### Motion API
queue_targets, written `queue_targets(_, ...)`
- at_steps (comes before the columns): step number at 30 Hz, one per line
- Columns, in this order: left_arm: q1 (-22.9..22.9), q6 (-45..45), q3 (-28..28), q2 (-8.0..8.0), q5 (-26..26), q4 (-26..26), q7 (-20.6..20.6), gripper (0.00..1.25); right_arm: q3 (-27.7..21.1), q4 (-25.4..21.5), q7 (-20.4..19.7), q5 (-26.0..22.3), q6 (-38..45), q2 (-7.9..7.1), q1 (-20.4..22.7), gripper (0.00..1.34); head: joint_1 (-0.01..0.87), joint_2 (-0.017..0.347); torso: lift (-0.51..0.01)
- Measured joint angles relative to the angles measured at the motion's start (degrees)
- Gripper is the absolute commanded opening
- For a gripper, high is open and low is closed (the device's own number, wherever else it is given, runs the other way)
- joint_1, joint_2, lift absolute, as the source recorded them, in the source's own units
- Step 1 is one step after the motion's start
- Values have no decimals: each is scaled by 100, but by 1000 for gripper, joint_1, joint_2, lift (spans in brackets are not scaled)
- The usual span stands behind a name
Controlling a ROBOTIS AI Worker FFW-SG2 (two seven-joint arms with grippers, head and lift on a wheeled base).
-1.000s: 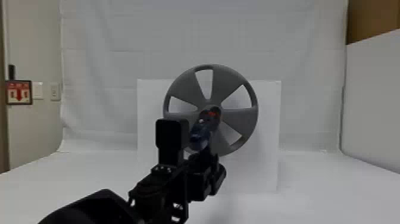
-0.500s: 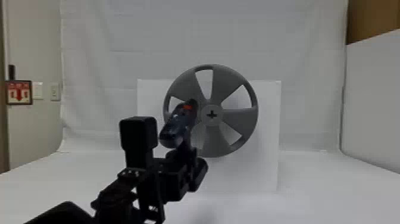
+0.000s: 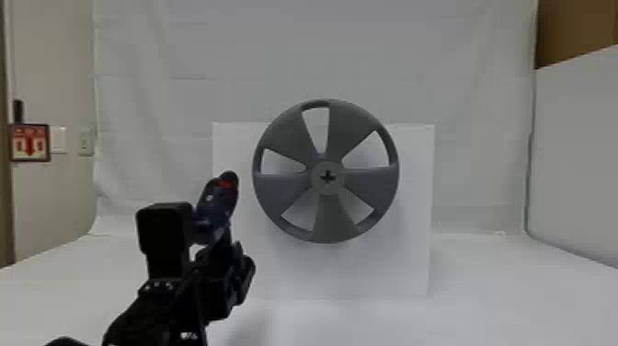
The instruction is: Grasp the drill and bring into the middle of wheel
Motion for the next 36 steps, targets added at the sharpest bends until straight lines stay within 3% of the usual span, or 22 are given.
queue_targets(21,177,-485,-34,-63,39,864,86,48,53,0,0,96,0,54,0,1163,54,31,-403)
queue_targets(36,296,-931,-115,-63,-85,1211,76,49,47,0,0,123,0,87,13,1163,54,31,-403)
